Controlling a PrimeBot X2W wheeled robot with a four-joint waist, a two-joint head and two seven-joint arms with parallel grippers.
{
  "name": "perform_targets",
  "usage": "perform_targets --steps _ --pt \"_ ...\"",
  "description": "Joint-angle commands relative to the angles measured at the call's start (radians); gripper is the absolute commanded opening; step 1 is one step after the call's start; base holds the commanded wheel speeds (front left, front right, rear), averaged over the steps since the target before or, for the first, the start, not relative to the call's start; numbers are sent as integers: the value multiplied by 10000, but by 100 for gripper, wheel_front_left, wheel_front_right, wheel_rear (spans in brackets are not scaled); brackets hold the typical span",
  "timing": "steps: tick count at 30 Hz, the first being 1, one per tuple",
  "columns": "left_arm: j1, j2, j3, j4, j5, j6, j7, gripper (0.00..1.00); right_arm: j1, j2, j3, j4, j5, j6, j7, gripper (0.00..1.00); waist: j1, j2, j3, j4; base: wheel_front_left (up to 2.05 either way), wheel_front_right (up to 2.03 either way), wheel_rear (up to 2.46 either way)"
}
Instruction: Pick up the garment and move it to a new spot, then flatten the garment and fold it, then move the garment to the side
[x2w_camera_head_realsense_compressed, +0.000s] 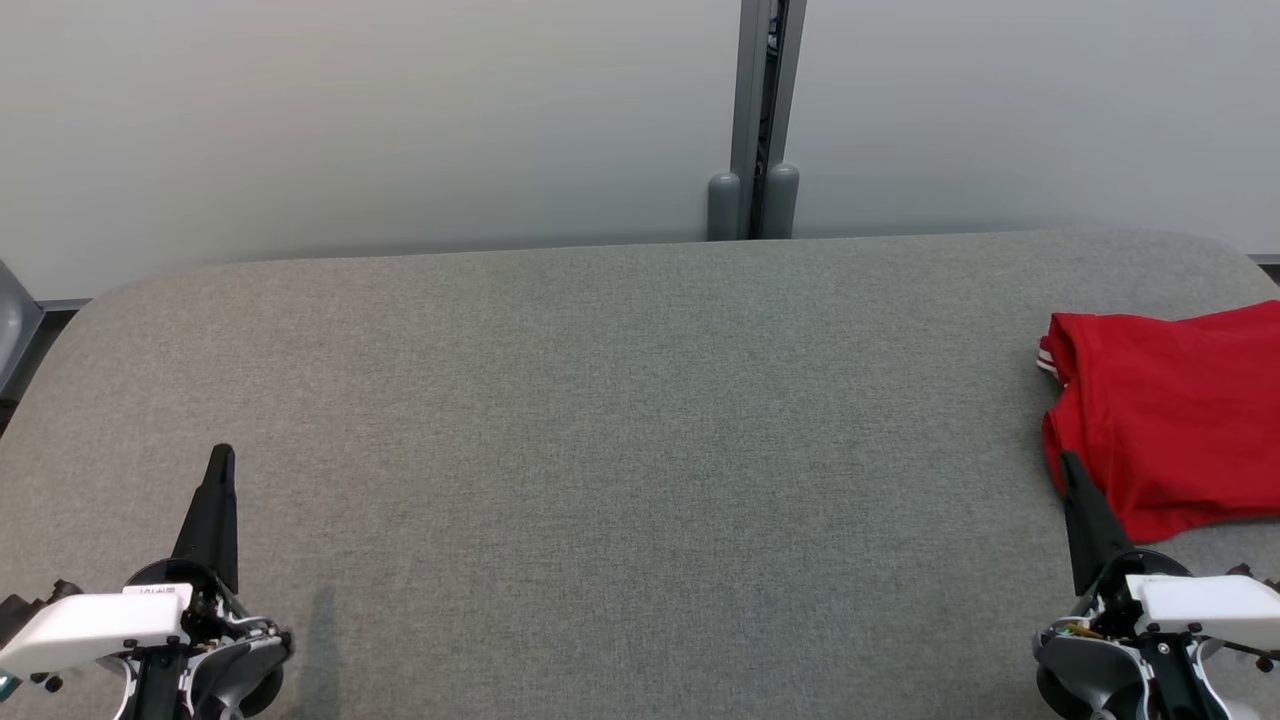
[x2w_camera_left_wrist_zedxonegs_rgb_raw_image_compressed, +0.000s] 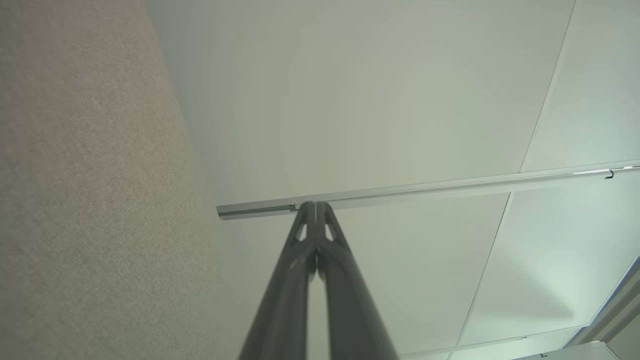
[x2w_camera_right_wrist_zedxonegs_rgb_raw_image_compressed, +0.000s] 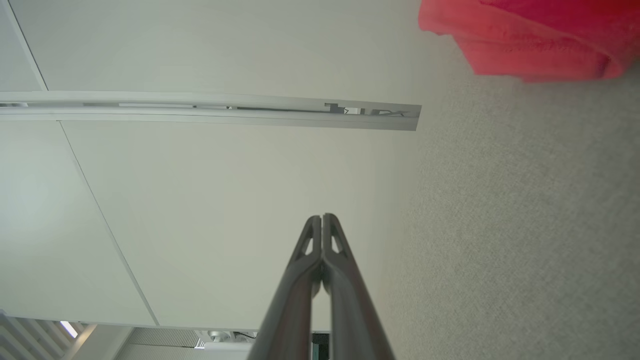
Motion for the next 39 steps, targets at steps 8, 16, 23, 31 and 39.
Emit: perform_targets --steps 8,16,23,31,39 --pt "-131 6 79 31 -60 -74 72 0 -101 -29 -31 58 83 4 42 0 0 -1 1 -2 0 0 0" --pt "-136 -2 95 30 -38 -74 75 0 -101 -24 -35 59 75 4 50 0 0 -1 1 -2 0 0 0" --pt "-140 -13 110 30 -24 -74 93 0 -100 -20 -40 59 66 4 57 0 0 -1 1 -2 0 0 0" --pt "-144 -26 129 30 -1 -73 107 0 -101 -17 -44 60 58 4 59 0 0 -1 1 -2 0 0 0" --pt "-148 -38 143 31 11 -73 124 0 -101 -14 -50 60 50 4 64 0 0 -1 1 -2 0 0 0"
